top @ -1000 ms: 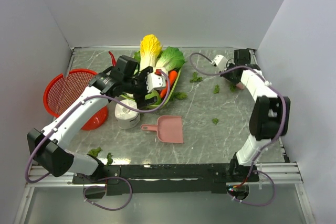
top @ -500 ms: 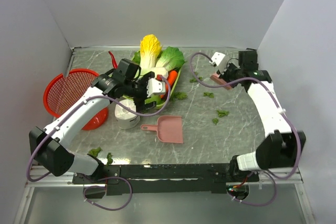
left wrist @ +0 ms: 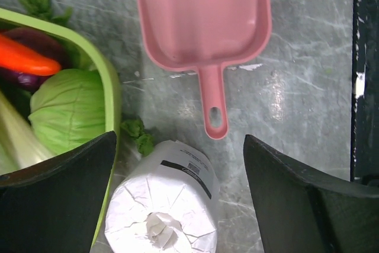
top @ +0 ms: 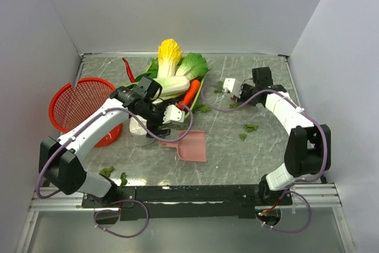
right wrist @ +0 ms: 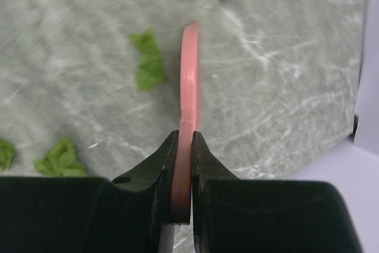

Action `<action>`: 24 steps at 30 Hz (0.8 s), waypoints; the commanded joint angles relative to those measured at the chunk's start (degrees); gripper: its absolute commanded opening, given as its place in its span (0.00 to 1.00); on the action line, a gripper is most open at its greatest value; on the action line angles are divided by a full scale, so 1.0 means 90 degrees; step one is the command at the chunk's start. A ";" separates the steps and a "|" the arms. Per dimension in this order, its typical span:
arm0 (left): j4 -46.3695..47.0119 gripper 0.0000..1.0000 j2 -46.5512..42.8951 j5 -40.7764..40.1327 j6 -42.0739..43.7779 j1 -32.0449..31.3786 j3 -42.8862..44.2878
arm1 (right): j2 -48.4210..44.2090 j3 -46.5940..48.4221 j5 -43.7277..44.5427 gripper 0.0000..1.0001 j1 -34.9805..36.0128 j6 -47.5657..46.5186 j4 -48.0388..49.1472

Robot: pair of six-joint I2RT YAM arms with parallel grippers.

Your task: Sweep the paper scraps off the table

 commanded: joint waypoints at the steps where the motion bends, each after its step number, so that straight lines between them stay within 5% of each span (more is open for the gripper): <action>1: -0.0460 0.91 0.0227 0.0334 0.0601 0.0004 0.0093 | -0.0795 -0.0544 -0.0322 0.00 0.0239 -0.1198 -0.0662; 10: -0.0315 0.88 0.0598 0.0315 0.0603 -0.0006 0.0035 | -0.2913 -0.0986 -0.0284 0.00 0.0367 -0.1229 -0.1886; 20: 0.0271 0.86 0.0803 0.0188 0.0455 -0.0065 -0.0776 | -0.2760 -0.0722 0.0625 0.00 0.0269 0.3269 -0.0782; 24: 0.0798 0.86 0.0696 0.0061 0.0163 -0.0065 -0.1264 | -0.2760 -0.0927 0.0829 0.00 0.0269 0.3693 -0.0315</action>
